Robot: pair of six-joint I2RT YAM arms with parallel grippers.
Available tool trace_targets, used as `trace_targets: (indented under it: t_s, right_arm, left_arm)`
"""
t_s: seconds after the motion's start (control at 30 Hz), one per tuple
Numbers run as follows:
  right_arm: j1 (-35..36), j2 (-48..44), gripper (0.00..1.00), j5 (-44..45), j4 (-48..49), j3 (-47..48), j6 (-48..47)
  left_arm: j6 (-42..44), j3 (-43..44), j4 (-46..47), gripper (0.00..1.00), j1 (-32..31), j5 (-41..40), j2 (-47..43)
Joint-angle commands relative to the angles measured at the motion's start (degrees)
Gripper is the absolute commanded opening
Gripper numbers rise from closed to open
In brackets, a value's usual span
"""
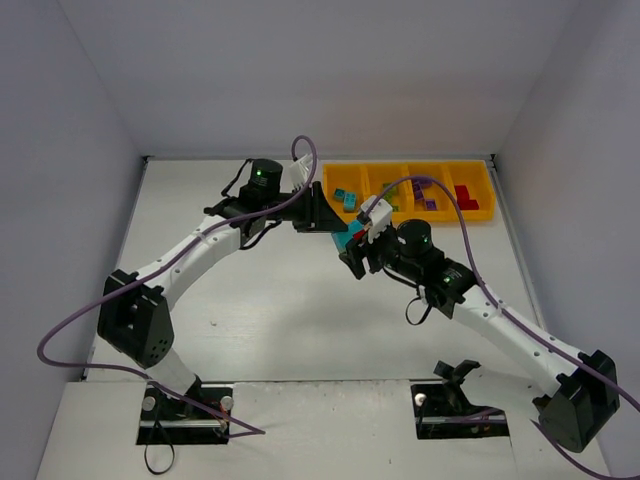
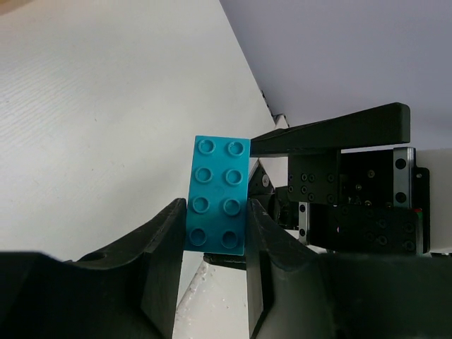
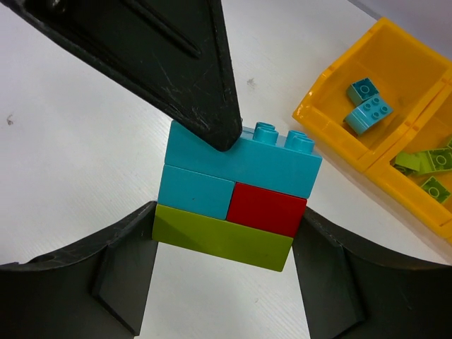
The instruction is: Sort the legos into containers by color
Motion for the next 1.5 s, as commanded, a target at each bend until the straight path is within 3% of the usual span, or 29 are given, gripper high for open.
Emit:
trace_targets:
  t_s: [0.0, 0.13, 0.2, 0.23, 0.27, 0.37, 0.47, 0.7, 0.77, 0.87, 0.9, 0.97, 1.1, 1.2, 1.3, 1.47]
  right_arm:
    - [-0.1, 1.2, 0.62, -1.4, 9.5, 0.4, 3.4]
    - [-0.1, 1.3, 0.52, -1.2, 10.1, 0.1, 3.1]
    - [-0.1, 0.6, 0.35, -0.7, 10.6, -0.5, 2.4]
    - [-0.1, 0.3, 0.29, -0.3, 11.1, -0.7, 1.8]
    - [-0.1, -0.3, 0.23, 0.2, 11.1, -0.8, 1.3]
    - [-0.1, -1.2, 0.22, 0.7, 10.7, -1.1, -0.3]
    - [-0.1, -1.5, 0.22, 0.3, 10.1, -0.9, -1.0]
    - [-0.1, -1.9, 0.24, -0.6, 9.8, -0.5, -1.1]
    - [-0.1, -1.9, 0.24, -1.1, 9.7, -0.3, -1.2]
    - [-0.1, -1.5, 0.25, -1.1, 9.4, -0.3, -1.3]
    - [-0.1, -1.5, 0.26, -1.2, 9.3, -0.3, -1.3]
    - [-0.1, -1.3, 0.28, -1.1, 9.3, -0.3, -0.9]
    - [-0.1, -0.6, 0.57, -0.4, 9.3, -0.1, 1.5]
    - [-0.1, 0.0, 0.73, 0.4, 9.3, 0.3, 3.1]
    - [-0.1, 0.7, 0.82, 1.8, 9.5, 0.8, 4.8]
    - [-0.1, 1.7, 0.86, 3.0, 9.5, 1.7, 6.4]
  left_arm:
    - [-2.2, 0.7, 5.4, 0.10, -1.1, 3.5, -4.6]
    - [-2.4, 0.3, 5.4, 0.10, -1.1, 3.5, -5.1]
    - [-2.3, 0.4, 4.4, 0.10, -1.1, 4.3, -4.9]
    - [-2.3, 0.7, 3.9, 0.13, -1.1, 4.6, -4.7]
    - [-2.1, 0.9, 3.4, 0.27, -1.1, 4.6, -4.7]
    - [-1.5, 0.9, 1.5, 0.47, -1.1, 4.9, -4.7]
    - [-0.7, 1.0, -0.2, 0.56, -1.1, 4.5, -5.1]
    - [0.5, 1.1, -2.0, 0.57, -1.1, 4.2, -4.4]
    - [0.7, 0.9, -1.8, 0.53, -1.1, 4.0, -4.5]
    - [0.7, 0.9, -1.0, 0.36, -1.1, 3.6, -4.5]
    - [0.6, 0.9, -0.6, 0.29, -1.1, 3.5, -4.7]
    - [0.5, 0.6, 0.7, 0.26, -1.1, 3.2, -5.1]
    - [-0.8, -1.4, 4.6, 0.24, -1.1, 2.7, -6.0]
    - [-1.9, -2.3, 6.4, 0.24, -1.1, 2.0, -6.6]
    - [-2.5, -3.0, 9.2, 0.24, -1.1, 2.0, -6.9]
    - [-3.1, -3.3, 10.3, 0.24, -1.1, 2.0, -7.0]
